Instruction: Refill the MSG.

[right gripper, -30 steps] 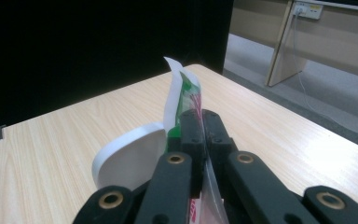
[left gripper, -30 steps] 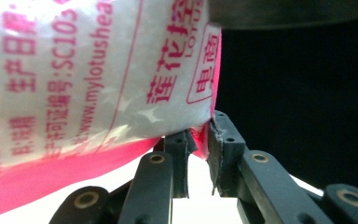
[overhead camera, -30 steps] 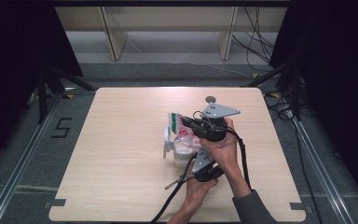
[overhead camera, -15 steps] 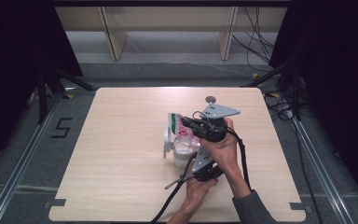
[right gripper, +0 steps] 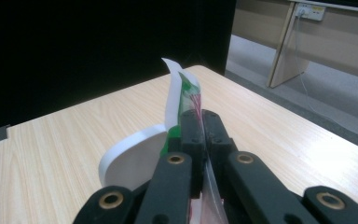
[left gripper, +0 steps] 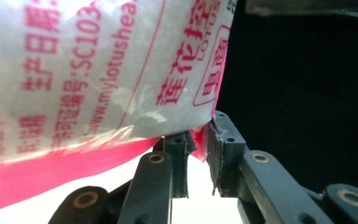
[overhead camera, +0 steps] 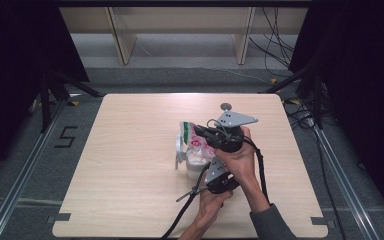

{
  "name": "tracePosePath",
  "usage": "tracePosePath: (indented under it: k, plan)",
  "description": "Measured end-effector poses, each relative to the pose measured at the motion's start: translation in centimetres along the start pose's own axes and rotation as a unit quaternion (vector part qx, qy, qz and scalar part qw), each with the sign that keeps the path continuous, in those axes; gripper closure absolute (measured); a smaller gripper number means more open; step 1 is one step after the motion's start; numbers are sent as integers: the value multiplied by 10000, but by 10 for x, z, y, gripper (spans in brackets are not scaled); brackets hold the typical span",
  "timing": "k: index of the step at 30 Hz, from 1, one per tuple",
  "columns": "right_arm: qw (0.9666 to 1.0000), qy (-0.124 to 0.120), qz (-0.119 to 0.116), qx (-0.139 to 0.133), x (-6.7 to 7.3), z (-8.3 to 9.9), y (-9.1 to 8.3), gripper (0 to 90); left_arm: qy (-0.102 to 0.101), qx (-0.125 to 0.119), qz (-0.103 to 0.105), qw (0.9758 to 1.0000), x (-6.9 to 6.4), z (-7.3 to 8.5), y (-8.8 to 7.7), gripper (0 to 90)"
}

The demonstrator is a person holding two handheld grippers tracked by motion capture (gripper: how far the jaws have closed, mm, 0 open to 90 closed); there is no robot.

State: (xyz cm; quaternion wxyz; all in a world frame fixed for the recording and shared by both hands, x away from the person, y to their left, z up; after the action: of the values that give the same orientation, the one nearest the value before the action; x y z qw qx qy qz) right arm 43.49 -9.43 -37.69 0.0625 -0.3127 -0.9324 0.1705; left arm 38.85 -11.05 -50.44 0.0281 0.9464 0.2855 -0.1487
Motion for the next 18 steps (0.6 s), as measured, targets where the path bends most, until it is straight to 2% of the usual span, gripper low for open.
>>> tracePosePath:
  k: [2, 3, 5, 6, 9, 10, 11, 12, 13, 16, 18]
  plan:
    - [10000, 50, 6, 6, -1, 0, -2, 899, 12, 116, -78, 9999, 0, 1, -1, 782]
    - [10000, -11, 7, -15, -2, 0, -2, 899, 33, 130, -96, 9999, 1, 2, -1, 782]
    - [9998, 194, -43, -27, -1, 0, -4, 899, 50, 145, -117, 9998, 1, 2, -2, 781]
    - [9998, 201, 7, -51, -3, 0, -5, 899, 60, 163, -104, 9998, 1, 2, -2, 781]
    - [9998, 161, -88, -108, -4, -1, -7, 899, 109, 166, -115, 9997, 2, 3, -2, 780]
    - [9996, 133, -111, -206, -5, -2, -7, 899, 107, 185, -125, 9997, 2, 3, -3, 780]
    - [9996, 218, -55, -172, -6, -2, -9, 899, 131, 227, -152, 9995, 3, 3, -4, 780]
    - [9993, 247, -142, -245, -6, -2, -10, 899, 202, 284, -170, 9992, 3, 4, -4, 781]
    - [9992, 272, -132, -261, -6, -3, -11, 900, 214, 290, -184, 9992, 3, 4, -5, 780]
    - [9992, 220, -142, -298, -8, -4, -15, 900, 228, 258, -204, 9992, 2, 6, -5, 781]
    - [9990, 313, -144, -297, -9, -3, -18, 900, 288, 327, -235, 9988, 2, 6, -7, 781]
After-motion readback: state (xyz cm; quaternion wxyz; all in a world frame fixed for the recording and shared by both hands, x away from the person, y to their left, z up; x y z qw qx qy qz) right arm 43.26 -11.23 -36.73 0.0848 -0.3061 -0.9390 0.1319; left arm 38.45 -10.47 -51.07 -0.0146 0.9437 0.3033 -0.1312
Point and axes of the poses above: each handheld gripper's, and its own axes: y roughly forward along the jaws, z roughly out of its underside, x roughly to its left, the point moved 5 cm from there along y, roughly forward along the jaws, and after that the axes turned 1 degree about z, right-handed, at the moved point
